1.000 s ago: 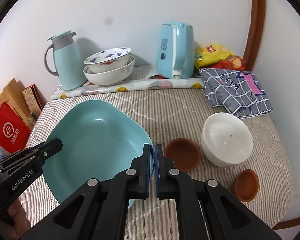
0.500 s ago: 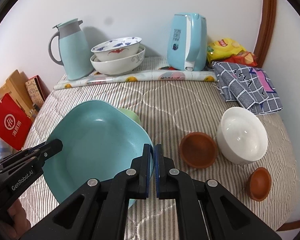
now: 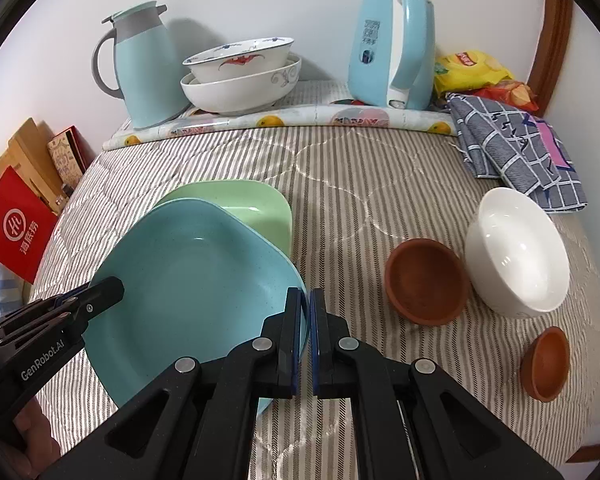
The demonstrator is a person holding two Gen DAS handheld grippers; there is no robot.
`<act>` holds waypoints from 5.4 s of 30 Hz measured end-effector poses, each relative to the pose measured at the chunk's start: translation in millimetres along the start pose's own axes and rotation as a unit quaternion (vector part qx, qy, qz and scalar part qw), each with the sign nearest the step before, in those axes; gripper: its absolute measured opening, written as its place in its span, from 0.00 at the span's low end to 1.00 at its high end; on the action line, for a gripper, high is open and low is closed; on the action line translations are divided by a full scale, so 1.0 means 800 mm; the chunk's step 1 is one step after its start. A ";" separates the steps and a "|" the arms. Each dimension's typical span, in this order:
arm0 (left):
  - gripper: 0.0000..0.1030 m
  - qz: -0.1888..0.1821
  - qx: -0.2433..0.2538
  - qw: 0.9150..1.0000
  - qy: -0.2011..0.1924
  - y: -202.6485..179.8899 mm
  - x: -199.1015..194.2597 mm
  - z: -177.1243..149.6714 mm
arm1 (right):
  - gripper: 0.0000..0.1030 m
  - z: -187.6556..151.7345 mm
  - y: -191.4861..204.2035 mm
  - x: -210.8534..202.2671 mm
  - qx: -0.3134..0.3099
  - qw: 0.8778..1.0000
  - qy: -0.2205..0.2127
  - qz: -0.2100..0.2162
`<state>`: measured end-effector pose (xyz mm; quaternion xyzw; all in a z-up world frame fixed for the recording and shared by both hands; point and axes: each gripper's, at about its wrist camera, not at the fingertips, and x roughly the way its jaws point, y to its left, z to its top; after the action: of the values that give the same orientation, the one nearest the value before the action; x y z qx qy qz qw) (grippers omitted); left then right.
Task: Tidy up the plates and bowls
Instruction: 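Lower the light-blue plate onto the green plate with the right gripper, then open the right gripper and pull it back from the stacked plates, then grasp a brown bowl rim with the left gripper while the right gripper grasps the other brown bowl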
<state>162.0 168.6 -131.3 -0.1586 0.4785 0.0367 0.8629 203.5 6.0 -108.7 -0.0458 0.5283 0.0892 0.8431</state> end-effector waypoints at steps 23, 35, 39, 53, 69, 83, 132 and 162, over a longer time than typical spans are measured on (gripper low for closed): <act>0.09 0.032 -0.015 0.999 0.000 0.005 0.029 0.030 | 0.06 0.051 0.011 0.058 -0.035 0.999 0.012 0.010; 0.09 0.033 -0.011 0.999 0.011 0.003 0.041 0.034 | 0.08 0.072 0.012 0.083 -0.056 0.998 -0.002 0.016; 0.09 0.041 -0.010 0.999 0.014 0.001 0.041 0.035 | 0.10 0.074 0.013 0.088 -0.054 0.998 -0.005 0.023; 0.22 0.051 0.019 0.998 -0.010 -0.033 0.000 0.027 | 0.50 0.037 -0.048 0.011 0.005 0.998 -0.039 0.051; 0.25 0.009 0.088 0.996 -0.033 -0.152 -0.026 -0.008 | 0.79 -0.055 -0.186 -0.086 0.068 0.993 -0.077 -0.052; 0.25 -0.008 0.141 0.990 -0.002 -0.228 -0.009 -0.034 | 0.79 -0.111 -0.270 -0.115 0.145 0.983 -0.096 -0.050; 0.25 -0.026 0.113 0.991 0.061 -0.266 0.132 -0.012 | 0.57 -0.121 -0.322 0.001 0.172 0.985 -0.012 -0.028; 0.09 -0.060 0.107 0.992 0.037 -0.252 0.090 -0.015 | 0.09 -0.115 -0.312 -0.009 0.188 0.981 -0.033 -0.023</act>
<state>234.5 -32.3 -149.5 -0.0951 0.5005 -0.0720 0.8575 168.8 -254.9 -146.6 0.1043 0.5067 -0.0302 0.8553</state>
